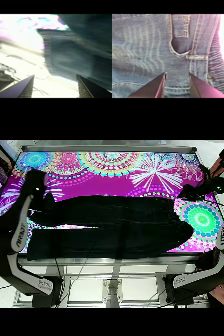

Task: Fold the clothes and pants, and hang the long-sleeved shirts on hangers.

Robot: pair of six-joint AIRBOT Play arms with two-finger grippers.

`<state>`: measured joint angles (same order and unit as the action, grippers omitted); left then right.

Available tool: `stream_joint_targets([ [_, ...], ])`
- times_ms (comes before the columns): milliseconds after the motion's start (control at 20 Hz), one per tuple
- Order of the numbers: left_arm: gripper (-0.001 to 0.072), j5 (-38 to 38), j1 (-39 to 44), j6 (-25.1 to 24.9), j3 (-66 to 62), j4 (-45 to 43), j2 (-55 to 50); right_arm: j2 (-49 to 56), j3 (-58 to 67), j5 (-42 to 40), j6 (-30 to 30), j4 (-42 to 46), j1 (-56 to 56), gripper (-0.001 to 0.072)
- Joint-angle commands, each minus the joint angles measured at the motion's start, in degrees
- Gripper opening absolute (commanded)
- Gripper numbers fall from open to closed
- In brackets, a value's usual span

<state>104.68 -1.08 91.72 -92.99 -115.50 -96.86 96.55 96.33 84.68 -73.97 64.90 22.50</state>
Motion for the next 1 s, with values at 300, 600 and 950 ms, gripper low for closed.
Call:
stream_joint_targets([
  [300,0.0599,-31.67,-15.8,-5.11,0.13,32.44,5.16,2.16,0.02,-2.49,-1.68,-2.27,-0.04,0.0337],
  [600,0.0603,-36.15,-17.53,-6.32,-10.1,45.11,-8.59,2.27,0.02,-3.08,-2.47,-2.23,-0.04,0.0337],
  [950,0.062,-38.05,-15.89,-1.16,-21.55,40.79,-18.84,2.29,0.02,-3.32,-2.43,-1.86,-0.04,0.0337],
])
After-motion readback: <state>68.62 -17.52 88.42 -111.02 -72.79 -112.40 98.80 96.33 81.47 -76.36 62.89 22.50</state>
